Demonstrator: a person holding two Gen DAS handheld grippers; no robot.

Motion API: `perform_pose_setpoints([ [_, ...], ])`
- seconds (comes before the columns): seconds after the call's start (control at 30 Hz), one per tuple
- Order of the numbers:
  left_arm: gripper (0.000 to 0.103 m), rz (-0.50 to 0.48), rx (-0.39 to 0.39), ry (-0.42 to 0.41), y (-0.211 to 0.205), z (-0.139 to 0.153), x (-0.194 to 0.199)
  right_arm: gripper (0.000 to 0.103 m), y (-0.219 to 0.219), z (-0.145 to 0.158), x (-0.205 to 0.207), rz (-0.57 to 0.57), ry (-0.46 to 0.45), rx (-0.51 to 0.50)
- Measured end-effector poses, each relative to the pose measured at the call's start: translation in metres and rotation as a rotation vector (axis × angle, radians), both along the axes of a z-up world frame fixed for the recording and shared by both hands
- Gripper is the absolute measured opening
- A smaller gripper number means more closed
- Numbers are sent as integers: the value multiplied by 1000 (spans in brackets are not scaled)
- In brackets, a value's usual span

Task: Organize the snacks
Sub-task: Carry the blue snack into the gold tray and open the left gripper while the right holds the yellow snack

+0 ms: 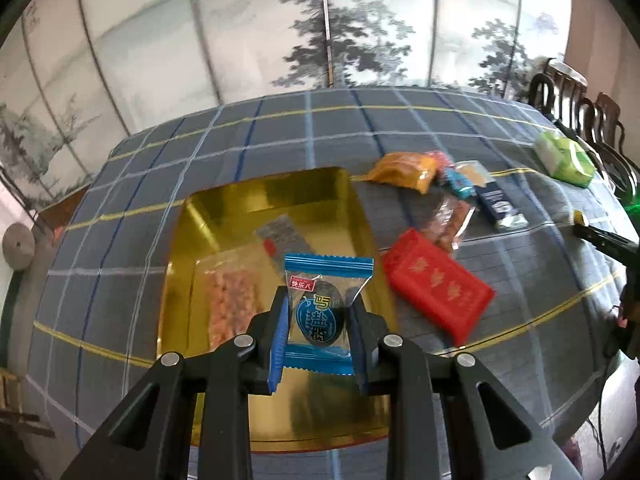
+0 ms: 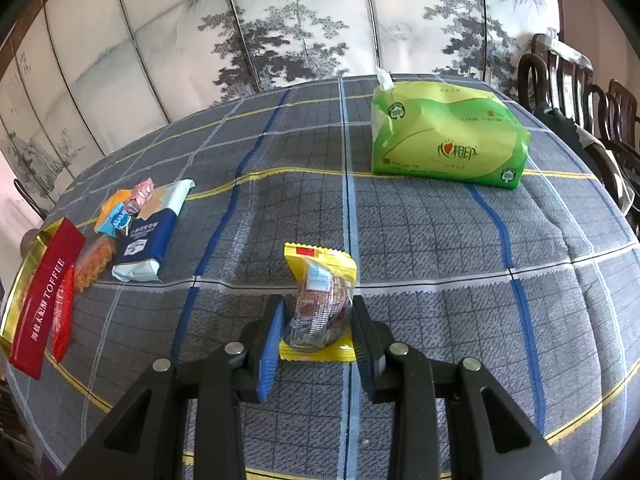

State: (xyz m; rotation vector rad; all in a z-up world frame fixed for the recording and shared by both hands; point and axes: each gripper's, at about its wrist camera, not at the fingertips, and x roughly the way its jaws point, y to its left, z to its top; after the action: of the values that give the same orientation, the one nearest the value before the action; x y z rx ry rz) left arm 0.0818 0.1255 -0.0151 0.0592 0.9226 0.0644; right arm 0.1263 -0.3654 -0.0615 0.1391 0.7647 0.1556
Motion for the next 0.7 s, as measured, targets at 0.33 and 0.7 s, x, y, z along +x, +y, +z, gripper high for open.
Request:
perform_pose_setpoints([
  [0.33,24,55,37,4,22,-16,0,33,4,1,0,-5,2,-33],
  [0.7,24,83,45,10,34,-26,2,33,4,1,0,-6,2,-40],
])
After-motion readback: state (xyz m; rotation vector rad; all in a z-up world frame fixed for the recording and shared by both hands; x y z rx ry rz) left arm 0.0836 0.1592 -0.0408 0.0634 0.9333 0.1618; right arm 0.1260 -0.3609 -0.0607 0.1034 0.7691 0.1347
